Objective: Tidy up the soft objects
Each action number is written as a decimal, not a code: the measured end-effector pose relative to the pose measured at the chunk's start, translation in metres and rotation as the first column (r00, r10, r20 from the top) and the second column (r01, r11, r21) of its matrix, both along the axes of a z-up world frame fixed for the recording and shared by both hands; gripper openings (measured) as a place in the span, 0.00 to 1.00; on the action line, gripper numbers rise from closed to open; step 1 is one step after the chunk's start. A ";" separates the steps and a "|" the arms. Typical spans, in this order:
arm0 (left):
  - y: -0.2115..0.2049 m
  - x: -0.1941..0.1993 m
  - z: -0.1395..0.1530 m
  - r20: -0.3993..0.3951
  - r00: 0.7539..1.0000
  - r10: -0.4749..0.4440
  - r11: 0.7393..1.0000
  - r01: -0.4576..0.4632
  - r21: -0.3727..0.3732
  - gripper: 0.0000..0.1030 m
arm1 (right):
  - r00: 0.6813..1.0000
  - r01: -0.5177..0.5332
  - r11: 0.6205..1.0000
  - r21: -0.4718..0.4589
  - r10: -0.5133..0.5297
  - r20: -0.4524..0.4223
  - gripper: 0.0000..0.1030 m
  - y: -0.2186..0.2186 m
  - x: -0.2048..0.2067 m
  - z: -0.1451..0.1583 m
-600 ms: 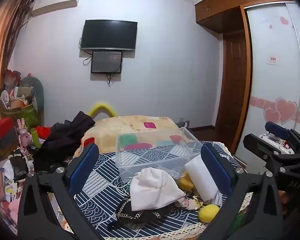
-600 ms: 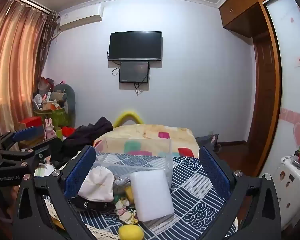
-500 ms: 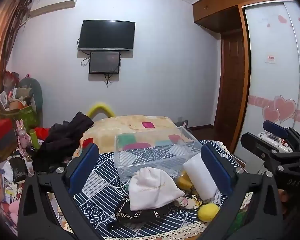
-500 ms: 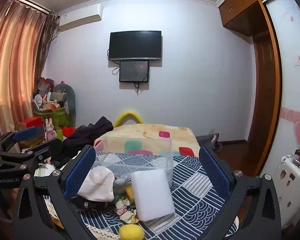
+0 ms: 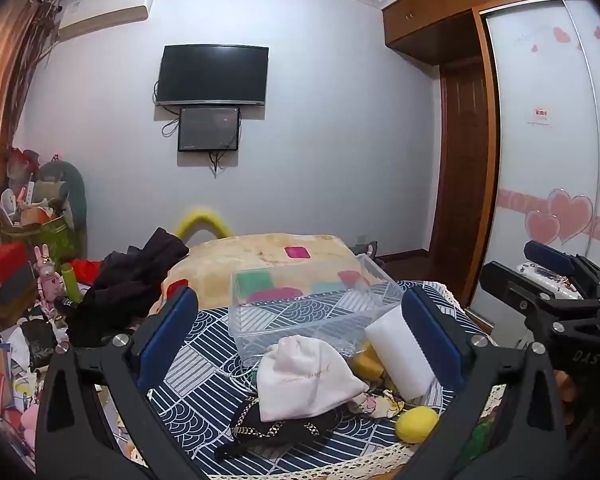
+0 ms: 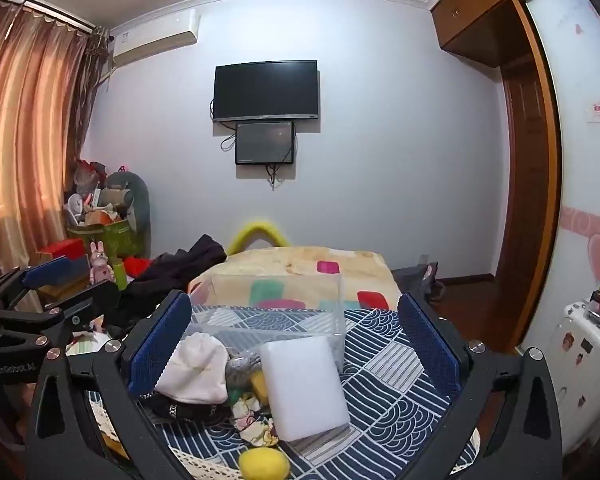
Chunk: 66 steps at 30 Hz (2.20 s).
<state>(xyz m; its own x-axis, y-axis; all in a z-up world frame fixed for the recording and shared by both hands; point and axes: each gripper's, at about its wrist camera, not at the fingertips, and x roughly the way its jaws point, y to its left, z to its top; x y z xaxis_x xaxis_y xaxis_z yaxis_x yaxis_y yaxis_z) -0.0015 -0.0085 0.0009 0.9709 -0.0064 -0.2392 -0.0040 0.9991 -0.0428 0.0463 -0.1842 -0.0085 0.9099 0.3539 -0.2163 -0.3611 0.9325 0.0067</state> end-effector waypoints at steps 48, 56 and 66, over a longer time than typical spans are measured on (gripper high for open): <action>-0.002 -0.005 0.005 0.016 1.000 0.010 1.000 -0.010 0.002 1.00 | 1.000 -0.024 1.000 0.019 0.024 -0.010 1.00 0.004 -0.001 -0.001; -0.001 -0.006 0.005 0.016 1.000 0.009 1.000 -0.009 0.003 1.00 | 0.999 -0.031 0.999 0.022 0.032 -0.011 1.00 0.005 -0.002 -0.002; -0.001 -0.007 0.005 0.020 1.000 0.013 1.000 -0.013 0.005 1.00 | 0.999 -0.038 0.999 0.026 0.039 -0.011 1.00 0.005 0.000 -0.003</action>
